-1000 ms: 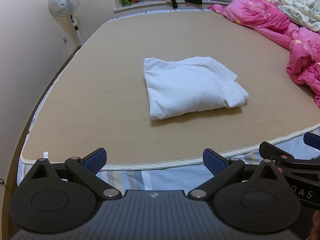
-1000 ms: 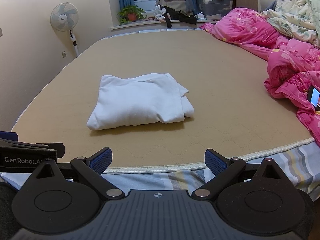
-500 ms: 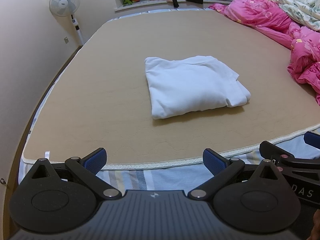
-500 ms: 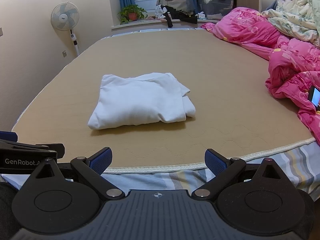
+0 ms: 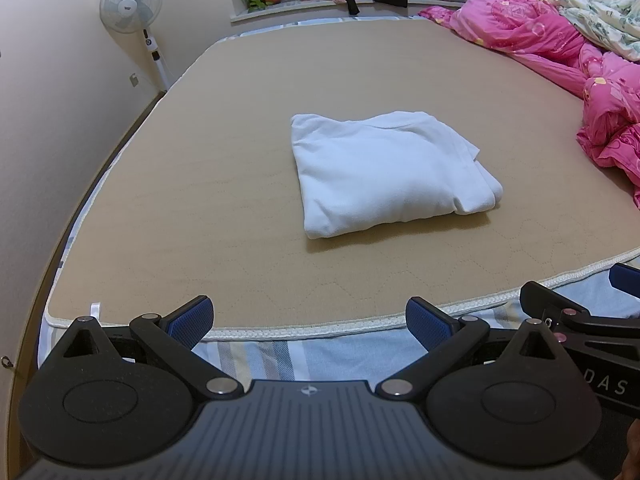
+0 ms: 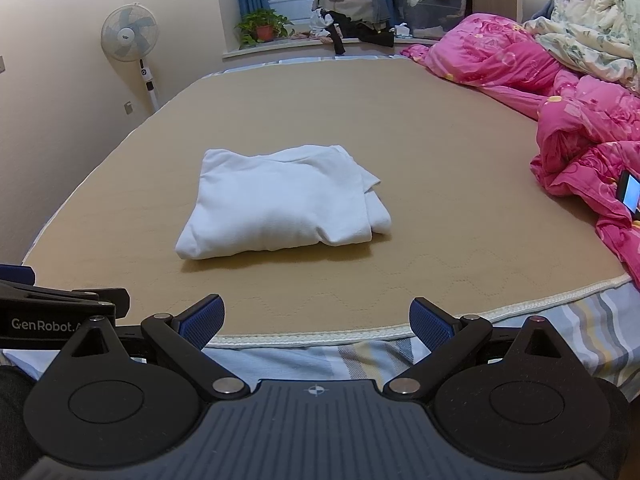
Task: Fold small clothes
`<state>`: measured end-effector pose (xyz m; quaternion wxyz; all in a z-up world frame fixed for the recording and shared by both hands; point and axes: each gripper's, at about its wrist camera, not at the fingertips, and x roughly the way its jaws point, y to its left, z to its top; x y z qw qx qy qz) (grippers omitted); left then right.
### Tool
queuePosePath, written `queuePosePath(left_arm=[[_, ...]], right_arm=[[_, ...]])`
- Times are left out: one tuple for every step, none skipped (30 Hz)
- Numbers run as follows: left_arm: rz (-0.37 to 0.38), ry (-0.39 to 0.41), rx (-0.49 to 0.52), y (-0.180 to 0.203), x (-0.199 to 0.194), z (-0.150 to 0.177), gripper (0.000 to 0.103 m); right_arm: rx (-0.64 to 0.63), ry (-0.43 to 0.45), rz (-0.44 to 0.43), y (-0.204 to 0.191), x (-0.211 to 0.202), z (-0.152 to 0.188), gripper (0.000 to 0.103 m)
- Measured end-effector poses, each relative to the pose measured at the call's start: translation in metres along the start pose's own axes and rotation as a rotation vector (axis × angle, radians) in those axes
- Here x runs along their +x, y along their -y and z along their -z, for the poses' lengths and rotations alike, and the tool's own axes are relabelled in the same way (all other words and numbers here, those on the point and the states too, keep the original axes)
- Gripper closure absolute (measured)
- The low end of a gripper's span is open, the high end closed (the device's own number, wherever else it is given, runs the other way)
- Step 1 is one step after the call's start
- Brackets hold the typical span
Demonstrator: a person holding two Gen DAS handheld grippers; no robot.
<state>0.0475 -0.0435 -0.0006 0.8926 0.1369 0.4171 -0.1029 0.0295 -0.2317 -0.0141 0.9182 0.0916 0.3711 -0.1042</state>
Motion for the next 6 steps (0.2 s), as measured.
queuePosePath(left_arm=[[-0.001,0.003,-0.006,-0.0012,-0.0002,-0.0001,0.001],[0.001,0.004,-0.012,-0.0016,-0.0009,-0.0003,0.001],[0.005,0.0,-0.02,-0.0034,-0.0004,-0.0009,0.001],[0.012,-0.007,-0.03,-0.0047,0.0004,-0.0016,0.001],[0.021,-0.016,-0.042,-0.0069,0.0016,-0.0023,0.001],[0.025,-0.021,-0.049,-0.0085,0.0027,-0.0028,0.001]], right_arm=[[0.0,0.0,0.0,0.0,0.0,-0.0002,0.004],[-0.001,0.001,-0.001,-0.0002,0.0,-0.0004,0.004],[-0.001,0.002,-0.001,-0.0006,-0.0001,-0.0007,0.004],[0.0,0.005,-0.001,-0.0008,-0.0005,-0.001,0.004],[0.001,0.007,-0.002,-0.001,-0.0007,-0.0013,0.004],[0.0,0.008,-0.003,-0.0014,-0.0008,-0.0015,0.004]])
